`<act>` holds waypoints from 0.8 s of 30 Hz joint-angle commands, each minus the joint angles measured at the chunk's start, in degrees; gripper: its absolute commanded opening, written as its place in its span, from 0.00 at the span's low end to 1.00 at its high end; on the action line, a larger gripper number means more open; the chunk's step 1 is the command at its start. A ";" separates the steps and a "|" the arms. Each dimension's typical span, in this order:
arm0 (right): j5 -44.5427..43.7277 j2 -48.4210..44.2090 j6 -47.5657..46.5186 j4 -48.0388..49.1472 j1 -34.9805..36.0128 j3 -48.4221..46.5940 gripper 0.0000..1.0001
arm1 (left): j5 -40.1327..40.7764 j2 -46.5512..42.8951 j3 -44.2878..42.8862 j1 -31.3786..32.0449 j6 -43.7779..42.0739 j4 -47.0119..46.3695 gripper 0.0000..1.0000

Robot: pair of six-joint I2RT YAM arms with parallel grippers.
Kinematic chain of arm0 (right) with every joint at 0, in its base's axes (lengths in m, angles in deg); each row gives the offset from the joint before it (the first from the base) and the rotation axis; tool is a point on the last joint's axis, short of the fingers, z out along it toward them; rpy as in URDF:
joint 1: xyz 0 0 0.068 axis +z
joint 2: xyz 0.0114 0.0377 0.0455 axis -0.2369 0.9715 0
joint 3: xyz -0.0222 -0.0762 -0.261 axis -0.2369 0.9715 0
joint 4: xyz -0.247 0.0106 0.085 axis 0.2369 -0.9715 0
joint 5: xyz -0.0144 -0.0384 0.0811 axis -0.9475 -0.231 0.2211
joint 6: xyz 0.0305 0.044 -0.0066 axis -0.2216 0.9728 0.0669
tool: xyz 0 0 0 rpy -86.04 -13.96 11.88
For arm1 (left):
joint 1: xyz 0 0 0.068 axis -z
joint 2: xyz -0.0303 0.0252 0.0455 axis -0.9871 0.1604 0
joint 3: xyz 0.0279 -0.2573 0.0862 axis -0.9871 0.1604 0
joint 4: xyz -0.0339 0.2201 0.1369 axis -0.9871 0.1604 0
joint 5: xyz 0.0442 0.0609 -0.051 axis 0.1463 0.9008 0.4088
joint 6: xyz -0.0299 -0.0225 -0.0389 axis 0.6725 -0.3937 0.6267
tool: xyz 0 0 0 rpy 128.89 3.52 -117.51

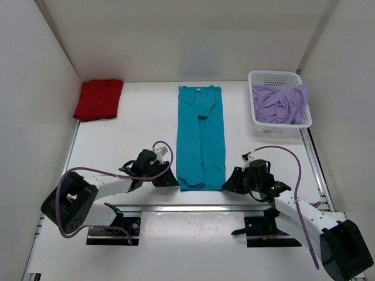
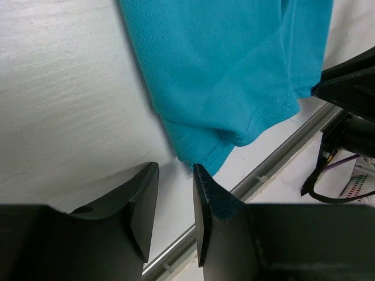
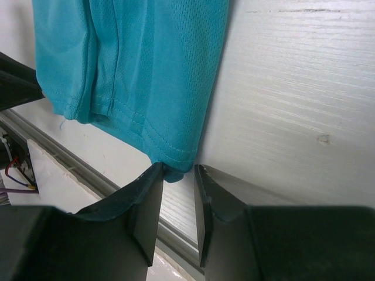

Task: Fold and stack the t-shirts
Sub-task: Rotate the tshirt 90 degrees

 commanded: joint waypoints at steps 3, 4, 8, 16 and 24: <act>0.76 -0.92 0.13 2.55 -0.69 0.86 0.26 | 1.71 2.84 -0.65 1.80 1.54 -3.68 0.42; 0.68 -0.84 0.22 2.55 -0.78 1.12 0.27 | 1.71 3.89 -0.65 1.63 2.24 -4.91 0.42; 0.85 -0.31 0.22 3.34 -0.78 1.56 0.27 | 1.36 5.74 -0.12 2.42 4.26 -8.34 0.36; 0.50 -0.04 0.49 4.48 0.63 1.22 0.12 | 1.28 -1.28 1.02 0.75 3.22 -0.63 0.05; 0.23 -1.98 0.66 0.79 3.53 -0.45 0.30 | -1.62 -8.67 4.71 -0.40 3.47 3.43 0.16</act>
